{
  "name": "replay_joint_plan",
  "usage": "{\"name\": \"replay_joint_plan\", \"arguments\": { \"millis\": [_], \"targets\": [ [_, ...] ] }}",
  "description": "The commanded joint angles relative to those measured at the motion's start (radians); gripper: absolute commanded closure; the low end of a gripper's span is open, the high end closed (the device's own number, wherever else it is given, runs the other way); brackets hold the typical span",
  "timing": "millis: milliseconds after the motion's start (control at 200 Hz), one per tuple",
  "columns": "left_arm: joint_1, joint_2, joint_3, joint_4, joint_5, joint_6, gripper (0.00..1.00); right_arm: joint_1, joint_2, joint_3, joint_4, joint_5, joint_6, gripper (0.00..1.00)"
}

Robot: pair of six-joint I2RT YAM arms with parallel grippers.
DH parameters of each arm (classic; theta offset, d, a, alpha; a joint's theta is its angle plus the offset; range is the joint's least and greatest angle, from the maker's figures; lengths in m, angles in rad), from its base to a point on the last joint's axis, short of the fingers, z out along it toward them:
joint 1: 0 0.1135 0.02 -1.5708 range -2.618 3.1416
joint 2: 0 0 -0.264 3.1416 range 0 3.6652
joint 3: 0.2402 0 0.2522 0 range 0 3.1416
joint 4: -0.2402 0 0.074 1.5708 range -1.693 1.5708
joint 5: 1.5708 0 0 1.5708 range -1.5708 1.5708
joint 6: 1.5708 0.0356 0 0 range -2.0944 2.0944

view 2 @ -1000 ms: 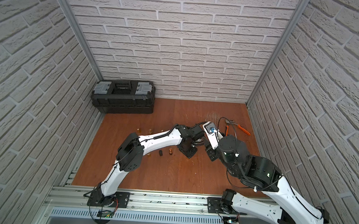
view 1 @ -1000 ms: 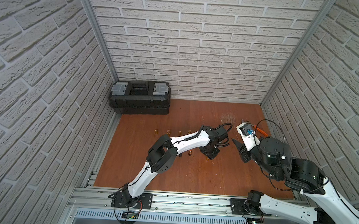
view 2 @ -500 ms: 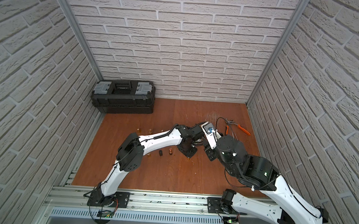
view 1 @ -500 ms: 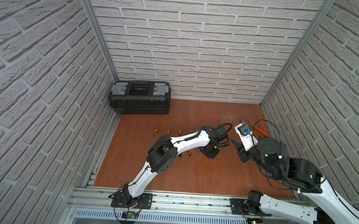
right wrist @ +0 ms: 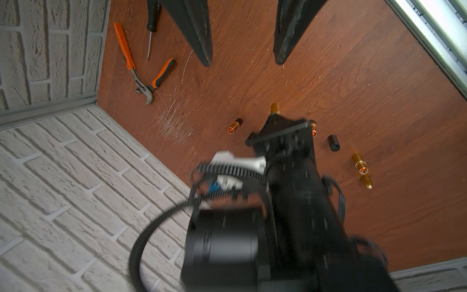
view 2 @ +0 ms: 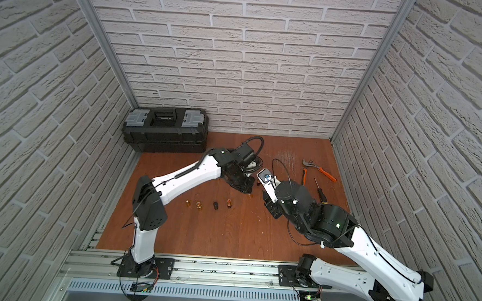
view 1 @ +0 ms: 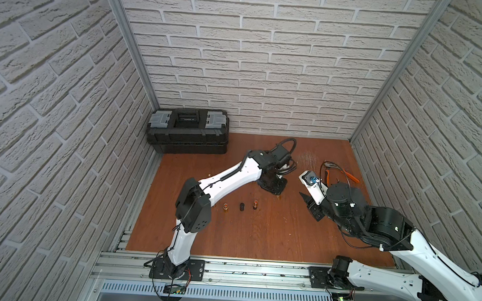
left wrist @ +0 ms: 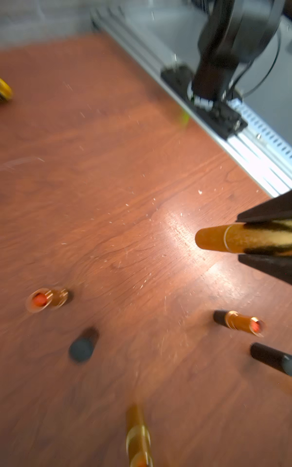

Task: Open the lipstick cap
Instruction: Pick up the lipstick at the center of the board, then open the cover of the lipstick.

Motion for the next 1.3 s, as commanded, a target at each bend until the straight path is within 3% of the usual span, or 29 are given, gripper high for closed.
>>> {"name": "replay_joint_plan", "arguments": {
  "millis": [0,170,355,875,1055,1295],
  "targets": [
    [0.064,-0.117,-0.055,-0.053,0.165,-0.025,0.9,-0.001,-0.004,-0.054,0.065,-0.1,0.011,0.58],
    [0.174,-0.29,-0.213,0.081,0.408,-0.103,0.9,-0.001,0.045,-0.039,0.098,-0.155,-0.02,0.55],
    [0.216,-0.403,-0.297,0.119,0.503,-0.13,0.9,-0.002,0.135,-0.005,0.161,-0.206,-0.078,0.54],
    [0.237,-0.522,-0.385,0.114,0.511,-0.147,0.89,-0.003,0.358,0.117,0.259,-0.323,-0.169,0.67],
    [0.247,-0.527,-0.389,0.109,0.511,-0.146,0.9,-0.003,0.383,0.135,0.263,-0.329,-0.178,0.82],
    [0.304,-0.537,-0.386,0.108,0.526,-0.152,0.95,-0.002,0.381,0.124,0.245,-0.295,-0.178,0.93]
  ]
}}
